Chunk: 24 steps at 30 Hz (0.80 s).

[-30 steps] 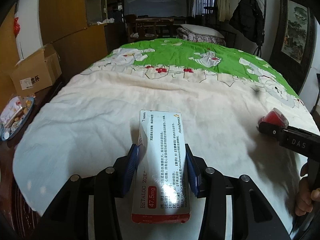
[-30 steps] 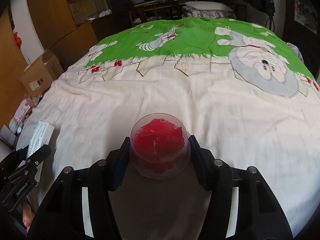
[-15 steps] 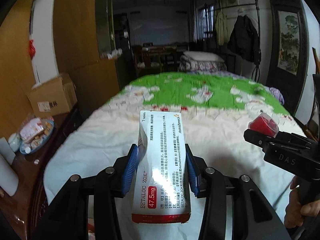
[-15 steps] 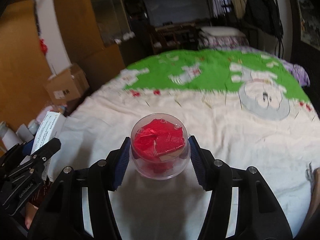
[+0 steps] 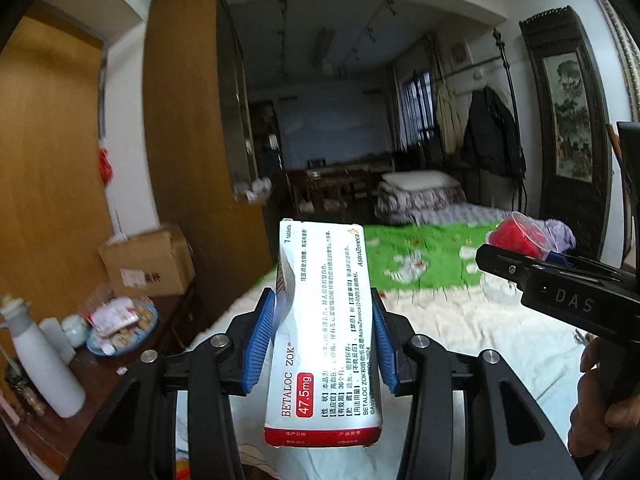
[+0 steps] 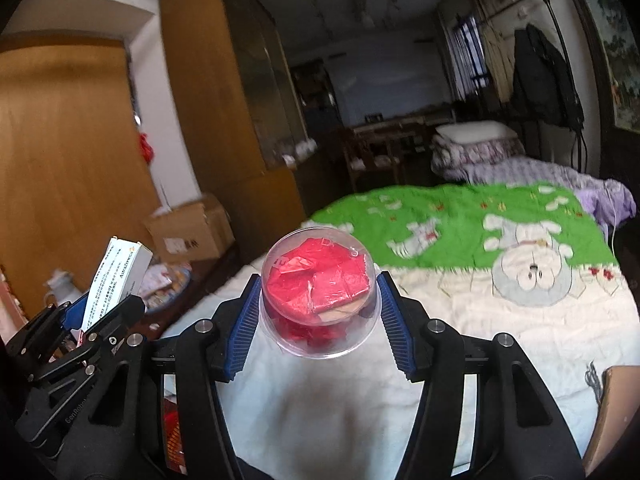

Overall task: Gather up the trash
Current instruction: 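Carry box and cup to the red wastebasket and open the left tool over it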

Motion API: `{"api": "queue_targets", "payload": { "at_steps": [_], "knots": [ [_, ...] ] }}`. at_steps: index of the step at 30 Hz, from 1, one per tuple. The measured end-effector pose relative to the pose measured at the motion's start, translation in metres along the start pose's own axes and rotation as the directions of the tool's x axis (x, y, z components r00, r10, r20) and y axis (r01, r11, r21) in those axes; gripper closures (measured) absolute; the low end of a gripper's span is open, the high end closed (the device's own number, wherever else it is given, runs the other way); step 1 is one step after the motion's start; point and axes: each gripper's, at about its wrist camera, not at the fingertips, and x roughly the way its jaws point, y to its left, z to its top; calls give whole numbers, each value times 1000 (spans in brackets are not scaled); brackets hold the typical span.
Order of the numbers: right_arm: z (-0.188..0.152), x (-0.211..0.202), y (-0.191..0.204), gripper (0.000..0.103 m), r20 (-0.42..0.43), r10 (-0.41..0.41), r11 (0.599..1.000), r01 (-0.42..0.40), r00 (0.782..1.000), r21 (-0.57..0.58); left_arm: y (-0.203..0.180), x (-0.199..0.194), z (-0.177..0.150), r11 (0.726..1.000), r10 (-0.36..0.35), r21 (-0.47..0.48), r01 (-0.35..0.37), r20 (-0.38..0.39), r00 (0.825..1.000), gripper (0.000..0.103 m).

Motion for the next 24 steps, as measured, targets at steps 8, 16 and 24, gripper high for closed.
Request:
{"api": "queue_targets", "payload": {
  "at_steps": [8,16,24],
  "knots": [
    [4,-49,36,46,92,87,995,-82,992,-59,5,-60,8,996,84,13,-85,96,992,57],
    [-8,-49,63,46,47,169,982,-164,984,-93,37,-76,-2,986,165,-4,-166,89,982,57],
    [-32,-6,92,46,-100,185,973,-197,978,-120,101,-56,-39,974,225,-35,-225,-11,974,57]
  ]
}}
